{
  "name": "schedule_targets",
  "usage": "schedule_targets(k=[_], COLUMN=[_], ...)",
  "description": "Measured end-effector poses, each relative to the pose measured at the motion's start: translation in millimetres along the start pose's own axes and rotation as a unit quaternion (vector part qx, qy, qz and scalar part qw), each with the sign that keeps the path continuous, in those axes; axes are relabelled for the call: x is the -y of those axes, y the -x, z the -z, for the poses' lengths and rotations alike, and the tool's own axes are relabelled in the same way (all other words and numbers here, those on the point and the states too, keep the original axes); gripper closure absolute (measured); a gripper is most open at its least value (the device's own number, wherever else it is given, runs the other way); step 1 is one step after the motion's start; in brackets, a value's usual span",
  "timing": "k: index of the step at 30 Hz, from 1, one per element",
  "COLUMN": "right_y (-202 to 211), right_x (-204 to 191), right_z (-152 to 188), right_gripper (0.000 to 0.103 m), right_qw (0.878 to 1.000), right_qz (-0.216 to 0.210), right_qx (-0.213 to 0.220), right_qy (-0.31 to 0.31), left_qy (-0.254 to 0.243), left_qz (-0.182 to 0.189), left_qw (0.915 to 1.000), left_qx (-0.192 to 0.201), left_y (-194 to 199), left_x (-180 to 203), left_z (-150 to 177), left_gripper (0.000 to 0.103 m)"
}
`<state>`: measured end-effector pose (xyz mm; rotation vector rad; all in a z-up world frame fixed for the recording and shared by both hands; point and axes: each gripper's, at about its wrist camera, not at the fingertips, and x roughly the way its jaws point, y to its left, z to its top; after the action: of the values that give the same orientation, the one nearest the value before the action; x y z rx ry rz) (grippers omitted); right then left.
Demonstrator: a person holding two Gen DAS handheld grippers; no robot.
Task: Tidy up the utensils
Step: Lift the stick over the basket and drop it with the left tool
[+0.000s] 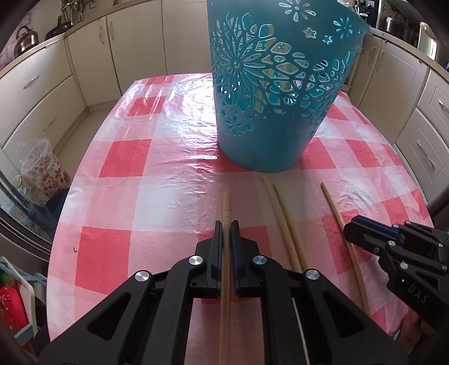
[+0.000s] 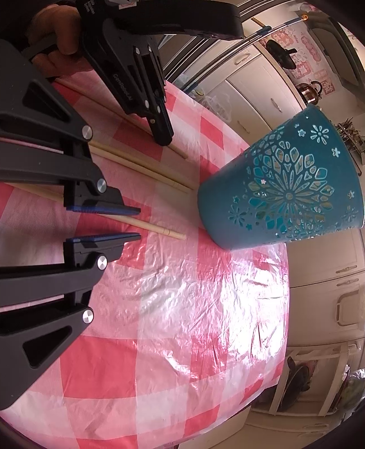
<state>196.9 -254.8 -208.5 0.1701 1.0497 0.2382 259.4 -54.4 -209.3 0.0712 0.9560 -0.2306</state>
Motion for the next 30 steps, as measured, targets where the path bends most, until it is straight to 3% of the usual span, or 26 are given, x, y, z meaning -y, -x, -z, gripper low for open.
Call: schedule_targets(k=[3,7,9,11,14,19,24,30], right_y=[0,0,0,0,0,1,1,1], right_x=[0,0,-1,-1,-1,1,3,4], right_z=[0,0,1,0,0,1,1,1], right_gripper=[0.09,0.09,0.09,0.09,0.09,0.09,0.09,0.09], right_qw=[1.0,1.0,1.0,1.0,1.0,1.0,1.0,1.0], right_qz=[0.001,0.001,0.002,0.0,-0.002,-0.004,-0.006,-0.009], right_qx=[0.0,0.001,0.002,0.002,0.002,0.003,0.003,0.003], right_qy=[0.001,0.001,0.003,0.002,-0.001,-0.004,-0.005,-0.008], left_qy=[-0.005,-0.016,-0.024,-0.041,-0.051,-0.011,0.017,0.045], left_qz=[-0.008,-0.032,-0.036,-0.026,-0.024,0.042,0.115,0.162], left_qw=[0.9999,0.9992,0.9989,0.9987,0.9983,0.999,0.9921,0.9728], left_qx=[-0.013,-0.018,-0.018,-0.018,-0.017,-0.013,0.049,0.159], left_y=[-2,-10,-12,-11,-6,26,90,161], left_x=[2,3,6,11,17,2,-10,-16], left_z=[-6,-15,-18,-17,-10,-1,-20,-79], left_gripper=[0.093,0.078,0.079,0.098,0.098,0.098,0.098,0.098])
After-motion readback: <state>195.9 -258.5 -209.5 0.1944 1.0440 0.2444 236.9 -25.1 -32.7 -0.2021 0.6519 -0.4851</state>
